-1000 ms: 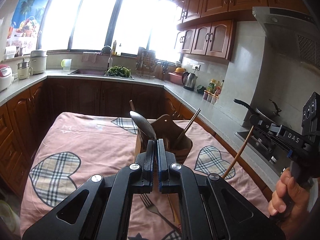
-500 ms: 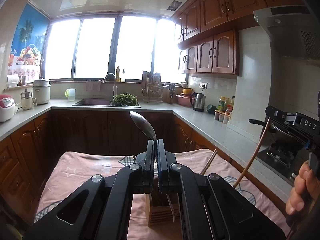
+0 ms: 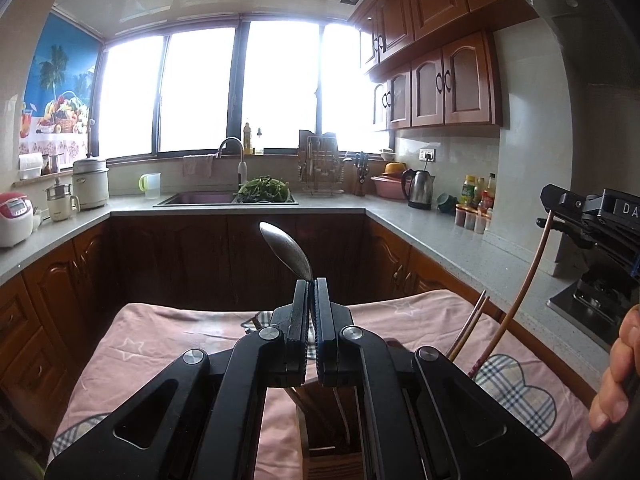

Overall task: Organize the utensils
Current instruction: 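Lower the spoon and chopstick into the holder and open both tools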

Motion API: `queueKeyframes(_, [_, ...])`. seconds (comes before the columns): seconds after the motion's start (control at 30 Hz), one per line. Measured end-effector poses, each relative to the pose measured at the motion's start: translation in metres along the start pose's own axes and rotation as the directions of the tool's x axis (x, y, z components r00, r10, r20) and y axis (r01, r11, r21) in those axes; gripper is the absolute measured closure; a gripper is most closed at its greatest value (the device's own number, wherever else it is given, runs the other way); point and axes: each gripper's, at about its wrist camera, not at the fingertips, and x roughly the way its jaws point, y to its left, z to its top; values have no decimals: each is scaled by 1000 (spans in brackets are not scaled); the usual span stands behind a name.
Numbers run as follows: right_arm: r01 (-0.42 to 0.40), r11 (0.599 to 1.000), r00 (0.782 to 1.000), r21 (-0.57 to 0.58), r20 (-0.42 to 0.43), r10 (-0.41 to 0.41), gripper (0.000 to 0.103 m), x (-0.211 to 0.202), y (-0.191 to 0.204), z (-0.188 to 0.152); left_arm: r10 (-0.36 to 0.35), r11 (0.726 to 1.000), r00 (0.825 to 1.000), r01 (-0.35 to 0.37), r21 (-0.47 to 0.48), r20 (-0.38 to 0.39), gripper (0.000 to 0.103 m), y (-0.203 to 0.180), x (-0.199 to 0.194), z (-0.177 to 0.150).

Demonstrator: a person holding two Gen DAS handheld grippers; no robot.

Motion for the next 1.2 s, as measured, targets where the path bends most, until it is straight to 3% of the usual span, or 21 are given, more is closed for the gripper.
queueKeyframes(0.27, [13,999,994,29,-108,-10,99,28,-15,-46,17,999,997,-14,37,-71,101,-12,21,-36])
queueKeyframes(0.53, [26,999,983,44,-183,-17,98,42,-23,-67,0,1000,985,4,23,-171,101,-8,41,-57])
queueKeyframes(0.67, [29,999,983,46,-184,-21,98,41,-24,-68,-26,1000,977,27,0,-210,101,-7,46,-62])
queueKeyframes(1.07, [29,999,979,40,-200,-20,93,42,-20,-64,-39,999,971,37,-15,-235,100,-8,49,-59])
queueKeyframes(1.2, [28,999,980,40,-200,-19,90,39,-19,-63,-68,998,966,63,-30,-251,90,-8,48,-57])
